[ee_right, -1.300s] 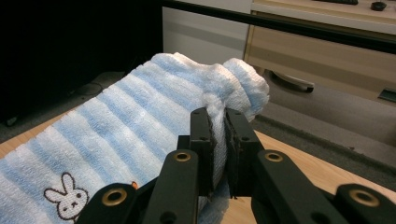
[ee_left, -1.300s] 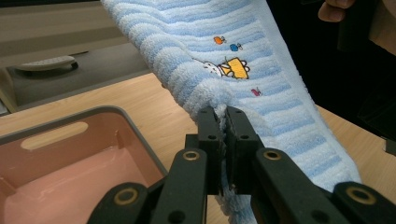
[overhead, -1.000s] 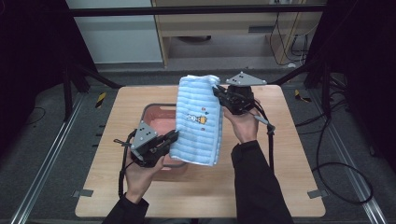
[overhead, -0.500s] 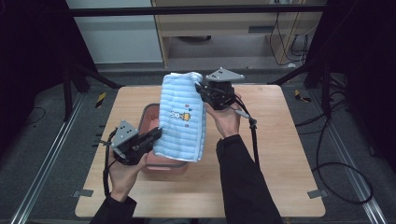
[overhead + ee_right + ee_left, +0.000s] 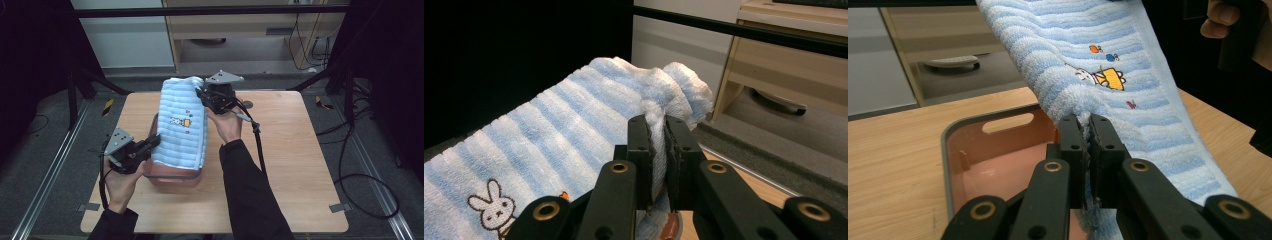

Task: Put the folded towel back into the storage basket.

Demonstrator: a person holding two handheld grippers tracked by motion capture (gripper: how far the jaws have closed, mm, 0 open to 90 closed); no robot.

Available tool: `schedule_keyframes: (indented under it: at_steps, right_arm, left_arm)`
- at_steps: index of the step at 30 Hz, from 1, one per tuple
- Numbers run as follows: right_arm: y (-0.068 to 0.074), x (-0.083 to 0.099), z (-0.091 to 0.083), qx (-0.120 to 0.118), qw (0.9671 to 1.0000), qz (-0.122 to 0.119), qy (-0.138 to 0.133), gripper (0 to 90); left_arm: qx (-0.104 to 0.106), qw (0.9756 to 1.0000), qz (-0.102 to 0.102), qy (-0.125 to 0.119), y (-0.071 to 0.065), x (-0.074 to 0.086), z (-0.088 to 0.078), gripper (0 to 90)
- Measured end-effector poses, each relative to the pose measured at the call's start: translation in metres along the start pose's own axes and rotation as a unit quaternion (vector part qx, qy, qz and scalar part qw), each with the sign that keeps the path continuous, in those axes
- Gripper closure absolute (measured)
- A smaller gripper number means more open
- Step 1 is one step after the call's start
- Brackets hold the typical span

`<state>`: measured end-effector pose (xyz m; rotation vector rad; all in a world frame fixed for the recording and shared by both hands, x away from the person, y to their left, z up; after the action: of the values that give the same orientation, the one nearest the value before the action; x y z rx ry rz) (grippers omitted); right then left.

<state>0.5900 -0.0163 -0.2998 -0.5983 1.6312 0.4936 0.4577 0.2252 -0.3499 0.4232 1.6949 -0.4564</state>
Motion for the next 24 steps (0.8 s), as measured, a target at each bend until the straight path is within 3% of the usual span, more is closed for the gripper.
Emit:
schedule_keyframes:
  at_steps: [11,24]
  right_arm:
    - [0.006,0.014,0.025,-0.009,0.9999,0.004,0.006,83.2]
    - [0.009,0.032,0.044,-0.008,0.9996,-0.004,0.027,83.1]
  left_arm:
    - [-0.02,0.9997,-0.007,0.016,0.017,0.011,0.004,85.8]
    - [-0.027,0.9985,-0.004,0.047,0.023,0.028,0.015,85.8]
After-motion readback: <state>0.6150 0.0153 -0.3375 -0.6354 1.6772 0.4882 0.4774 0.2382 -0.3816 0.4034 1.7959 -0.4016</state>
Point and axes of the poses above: each handheld gripper's, and its own axes: z roughly forward along the jaws, x roughly out of its underside, y roughly to its left, the point moved 2 cm from there along z, roughly forward along the jaws, and after that the axes turned 10 degrees about -y, right-handed, at the moved point
